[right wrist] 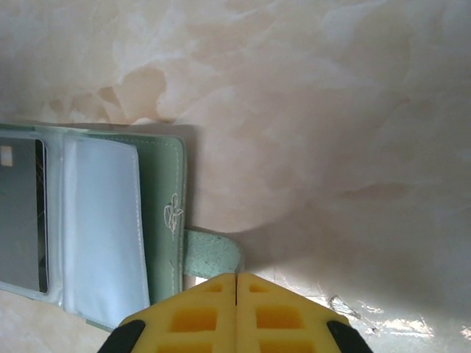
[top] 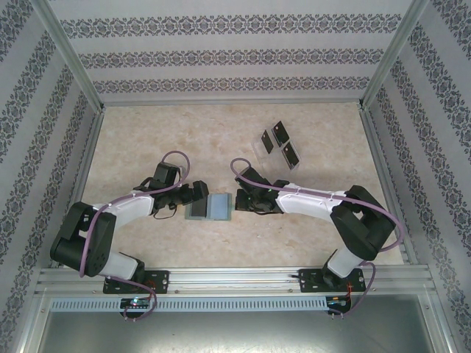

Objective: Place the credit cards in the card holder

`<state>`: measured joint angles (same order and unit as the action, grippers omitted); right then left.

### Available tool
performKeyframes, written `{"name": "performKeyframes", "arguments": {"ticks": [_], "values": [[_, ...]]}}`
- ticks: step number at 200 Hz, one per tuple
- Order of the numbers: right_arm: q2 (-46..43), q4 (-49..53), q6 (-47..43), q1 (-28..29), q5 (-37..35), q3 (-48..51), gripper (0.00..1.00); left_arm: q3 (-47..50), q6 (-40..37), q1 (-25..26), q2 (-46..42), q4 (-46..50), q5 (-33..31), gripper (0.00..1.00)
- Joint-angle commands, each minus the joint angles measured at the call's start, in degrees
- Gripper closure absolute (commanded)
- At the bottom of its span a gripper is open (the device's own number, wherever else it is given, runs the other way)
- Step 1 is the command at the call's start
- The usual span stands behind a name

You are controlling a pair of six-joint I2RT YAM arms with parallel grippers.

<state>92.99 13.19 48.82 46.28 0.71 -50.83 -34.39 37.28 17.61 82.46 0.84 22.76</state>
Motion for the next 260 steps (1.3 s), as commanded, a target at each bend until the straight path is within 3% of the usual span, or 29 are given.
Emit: {"name": "performKeyframes", "arguments": {"ticks": [1, 67, 119, 199, 233, 260], "values": [[1.0, -0.8, -0.9, -0.6, 0.8, 1.2, 1.00, 0.9, -0.9, 0.2, 1.6, -4.2, 2.9, 0.00], [1.6, -2.4, -1.0, -1.2, 2.1, 1.4, 1.00, 1.7, 4.1, 1.9, -4.6, -9.9, 8.9, 0.00], [1.7, -3.0, -1.2, -1.4, 2.5, 1.4, 1.00, 1.7, 9.2, 5.1, -7.8, -13.0, 9.0, 0.00], [-0.2, -4.0, -0.7, -2.0, 2.6, 3.2, 1.00, -0.5, 15.4, 16.7, 0.8, -22.3, 3.0, 0.00], [-1.4, -4.8, -0.5, -2.2, 2.7, 4.5, 1.00, 0.8, 17.7, 17.8, 3.1, -25.8, -1.1, 0.00], [-2.5, -5.0, -0.3, -2.3, 2.6, 5.2, 0.84, 0.2, 17.2, 17.9, 0.9, -22.8, -4.4, 0.00]]}}
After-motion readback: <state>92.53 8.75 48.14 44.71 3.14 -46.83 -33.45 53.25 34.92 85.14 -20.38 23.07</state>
